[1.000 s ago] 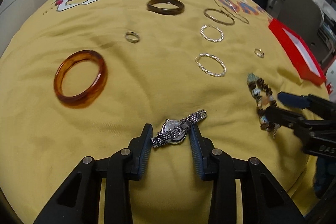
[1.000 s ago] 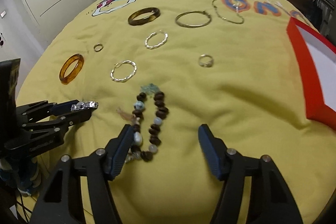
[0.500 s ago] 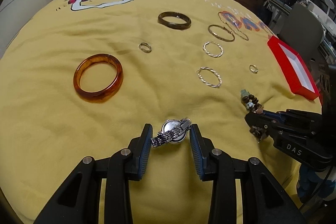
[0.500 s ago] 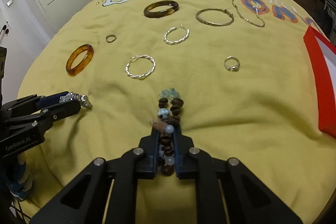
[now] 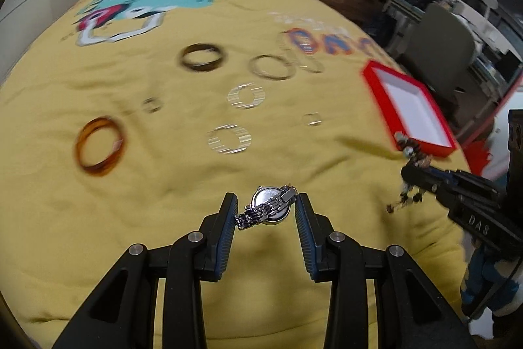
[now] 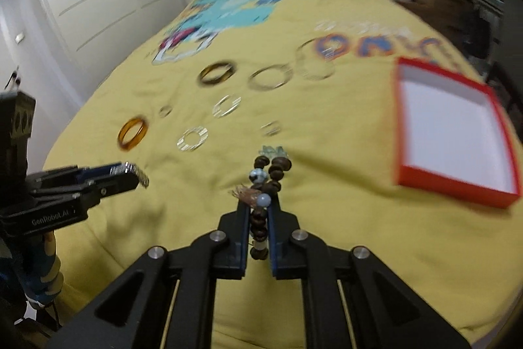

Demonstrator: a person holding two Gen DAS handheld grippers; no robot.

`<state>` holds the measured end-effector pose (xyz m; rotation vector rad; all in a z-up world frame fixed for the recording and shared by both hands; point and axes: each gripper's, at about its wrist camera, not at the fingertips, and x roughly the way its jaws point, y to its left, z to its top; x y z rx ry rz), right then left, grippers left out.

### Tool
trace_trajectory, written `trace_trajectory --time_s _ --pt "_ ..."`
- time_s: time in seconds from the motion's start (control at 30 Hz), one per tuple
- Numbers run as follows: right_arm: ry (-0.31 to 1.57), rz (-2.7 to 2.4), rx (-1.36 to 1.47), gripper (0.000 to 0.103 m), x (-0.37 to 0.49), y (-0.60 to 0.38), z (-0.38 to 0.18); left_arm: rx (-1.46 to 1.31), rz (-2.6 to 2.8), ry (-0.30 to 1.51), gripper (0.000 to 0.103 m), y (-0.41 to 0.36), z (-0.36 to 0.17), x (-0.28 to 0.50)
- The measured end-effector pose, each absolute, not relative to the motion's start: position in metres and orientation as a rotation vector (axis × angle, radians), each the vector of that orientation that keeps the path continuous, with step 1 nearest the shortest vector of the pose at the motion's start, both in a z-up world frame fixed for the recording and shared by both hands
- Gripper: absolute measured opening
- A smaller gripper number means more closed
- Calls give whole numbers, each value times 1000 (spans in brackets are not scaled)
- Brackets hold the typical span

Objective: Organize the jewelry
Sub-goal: 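Carry watch and bracelet into the red box and open both tools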

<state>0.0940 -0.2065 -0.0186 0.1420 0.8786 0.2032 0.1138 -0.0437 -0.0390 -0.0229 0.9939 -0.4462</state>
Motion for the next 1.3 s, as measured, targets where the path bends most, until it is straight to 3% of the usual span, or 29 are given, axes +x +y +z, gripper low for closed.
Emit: trace_trajectory --time_s 0.33,0.57,1.03,1.07,1.13,1.17,1.3 --pt "794 -23 148 9 104 -365 23 42 -643 972 36 -194 -8 154" --pt "830 -60 160 9 128 -417 5 76 -703 1012 36 -290 -24 194" --pt "983 -95 177 11 140 -448 -63 221 -701 1111 37 -345 -81 192" --pt "983 -95 177 13 140 -448 -63 222 -702 1112 38 -345 -81 191" --pt "986 -98 178 30 138 -449 -62 214 -701 1110 40 -342 -79 190" --pt "981 -98 181 33 136 -449 -61 212 -699 1103 41 -341 -77 190" --pt "951 -104 177 36 127 -446 -49 208 -682 1069 46 -338 -66 185"
